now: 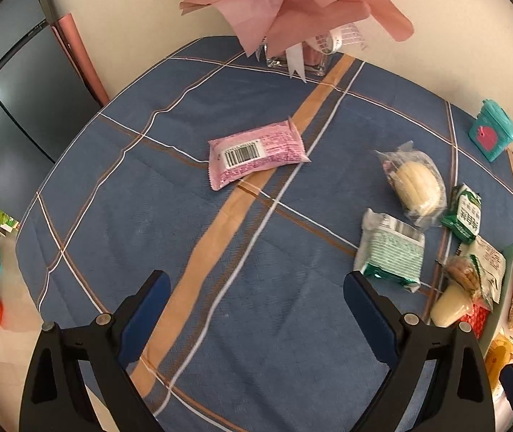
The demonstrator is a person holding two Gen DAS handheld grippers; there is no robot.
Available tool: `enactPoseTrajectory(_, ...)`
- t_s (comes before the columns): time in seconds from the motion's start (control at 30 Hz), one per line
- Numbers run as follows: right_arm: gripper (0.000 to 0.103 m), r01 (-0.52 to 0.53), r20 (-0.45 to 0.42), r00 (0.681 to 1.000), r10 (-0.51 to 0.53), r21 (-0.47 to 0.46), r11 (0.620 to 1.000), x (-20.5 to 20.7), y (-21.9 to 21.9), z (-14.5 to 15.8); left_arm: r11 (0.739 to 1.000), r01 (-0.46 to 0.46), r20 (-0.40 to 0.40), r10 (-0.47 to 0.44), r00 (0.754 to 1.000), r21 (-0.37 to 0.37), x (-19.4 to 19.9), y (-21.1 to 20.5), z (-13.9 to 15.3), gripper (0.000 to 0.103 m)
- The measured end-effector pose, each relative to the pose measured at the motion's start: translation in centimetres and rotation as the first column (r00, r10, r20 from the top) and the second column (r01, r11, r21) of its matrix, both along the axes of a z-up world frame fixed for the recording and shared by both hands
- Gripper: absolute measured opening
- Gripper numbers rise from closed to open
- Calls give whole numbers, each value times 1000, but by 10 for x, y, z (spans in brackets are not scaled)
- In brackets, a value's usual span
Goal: Organize snacks
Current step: 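Move both open tools back from the tray toward the snack pile, then reach the right tool to the green-wrapped cup snack and grasp it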
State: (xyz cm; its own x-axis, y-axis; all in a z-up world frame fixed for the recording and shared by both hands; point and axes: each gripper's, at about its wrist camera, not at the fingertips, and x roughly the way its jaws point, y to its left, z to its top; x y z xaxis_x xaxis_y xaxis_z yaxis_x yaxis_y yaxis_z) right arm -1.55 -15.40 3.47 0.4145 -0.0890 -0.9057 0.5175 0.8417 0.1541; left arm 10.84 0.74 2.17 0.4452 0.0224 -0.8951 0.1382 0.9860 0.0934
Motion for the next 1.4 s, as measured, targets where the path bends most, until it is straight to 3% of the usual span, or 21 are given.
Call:
enactPoseTrajectory(0.3, 103, 17, 47, 999, -17, 6, 1000, 18, 1, -3, 999, -7, 3, 7, 1000, -34, 15, 5, -7, 97)
enactPoseTrajectory(0.53, 103, 65, 61, 996, -68, 51, 997, 21, -25, -8, 985, -2, -1, 2, 1000, -172, 26, 1, -11, 97)
enactPoseTrajectory(0.7, 103, 71, 66, 995, -73, 27, 997, 29, -37, -5, 963, 53, -32, -63, 997, -263, 33, -14, -9, 97)
enactPoseTrajectory(0.83, 100, 74, 89, 993, -78, 45, 996, 33, -44, -5, 965, 71, -43, -84, 996, -253, 37, -28, -11, 97)
enactPoseTrajectory(0.93, 90, 75, 82, 994, -77, 29, 997, 36, -45, -5, 960, 92, -61, -112, 992, -266, 38, -37, -15, 97)
enactPoseTrajectory(1.1, 78, 88, 56, 994, -93, 91, 992, 37, -50, -18, 951, 126, -86, -156, 984, -281, 38, -54, -23, 97)
enactPoseTrajectory(1.4, 76, 118, 71, 989, -126, 108, 987, 34, -61, -19, 942, 139, -110, -180, 977, -306, 39, -71, -30, 97)
